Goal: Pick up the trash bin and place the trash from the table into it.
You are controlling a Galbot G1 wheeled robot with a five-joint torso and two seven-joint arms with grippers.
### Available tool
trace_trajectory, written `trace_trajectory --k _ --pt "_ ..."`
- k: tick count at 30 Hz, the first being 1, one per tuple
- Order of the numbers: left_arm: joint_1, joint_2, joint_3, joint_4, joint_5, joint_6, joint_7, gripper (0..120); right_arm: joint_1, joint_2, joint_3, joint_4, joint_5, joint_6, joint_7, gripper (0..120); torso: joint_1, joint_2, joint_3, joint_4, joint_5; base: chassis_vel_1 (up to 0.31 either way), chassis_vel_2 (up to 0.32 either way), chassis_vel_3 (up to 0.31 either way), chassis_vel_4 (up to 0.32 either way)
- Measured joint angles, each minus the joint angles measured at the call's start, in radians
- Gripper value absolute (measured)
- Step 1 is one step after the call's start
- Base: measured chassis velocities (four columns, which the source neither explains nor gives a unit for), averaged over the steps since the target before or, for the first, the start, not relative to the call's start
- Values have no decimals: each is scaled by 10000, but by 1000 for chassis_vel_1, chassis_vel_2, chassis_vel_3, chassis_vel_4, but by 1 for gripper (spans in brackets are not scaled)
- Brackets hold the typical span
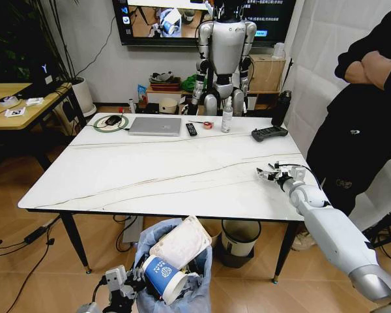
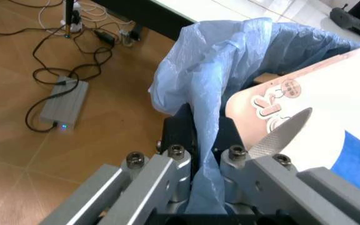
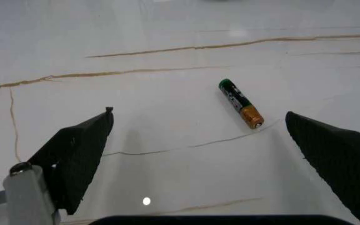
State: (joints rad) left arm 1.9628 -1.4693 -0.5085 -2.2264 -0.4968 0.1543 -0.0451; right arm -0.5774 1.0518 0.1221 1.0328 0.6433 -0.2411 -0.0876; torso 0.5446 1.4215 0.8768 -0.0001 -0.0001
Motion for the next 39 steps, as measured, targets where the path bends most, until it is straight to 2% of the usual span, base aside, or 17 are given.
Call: trace_trajectory --k 9,12,15,19,22,26,30,34,39 --pt "40 -22 -4 -47 31 -12 7 0 185 170 41 -575 -284 218 -121 98 0 0 0 0 -1 0 0 0 0" --pt "38 -22 -2 -48 33 -13 9 0 214 194 75 -660 -348 263 -128 86 0 1 -1 0 -2 0 0 0 0" --pt "34 -21 9 -47 33 -13 10 0 221 169 81 -662 -349 266 -128 79 0 0 -1 0 0 0 0 0 0" --pt "19 -12 27 -48 33 -13 10 0 218 57 88 -625 -341 259 -137 59 0 0 0 1 3 0 0 0 0" --pt "18 -5 34 -48 30 -13 10 0 200 22 81 -603 -340 258 -141 52 0 0 0 0 3 0 0 0 0" --pt "20 20 39 -55 20 -13 10 0 166 -41 70 -559 -346 258 -150 32 0 0 0 1 2 0 0 0 0" --pt "27 32 42 -68 13 -13 10 0 131 -89 64 -504 -352 254 -151 23 0 0 0 1 1 0 0 0 0" --pt "33 58 49 -69 -1 -20 11 0 26 -160 57 -400 -440 253 -151 5 0 0 0 0 0 0 0 0 0" --pt "30 86 50 -70 -9 -26 13 0 -79 -215 42 -255 -513 257 -150 0 0 0 0 -1 -1 0 0 0 0"
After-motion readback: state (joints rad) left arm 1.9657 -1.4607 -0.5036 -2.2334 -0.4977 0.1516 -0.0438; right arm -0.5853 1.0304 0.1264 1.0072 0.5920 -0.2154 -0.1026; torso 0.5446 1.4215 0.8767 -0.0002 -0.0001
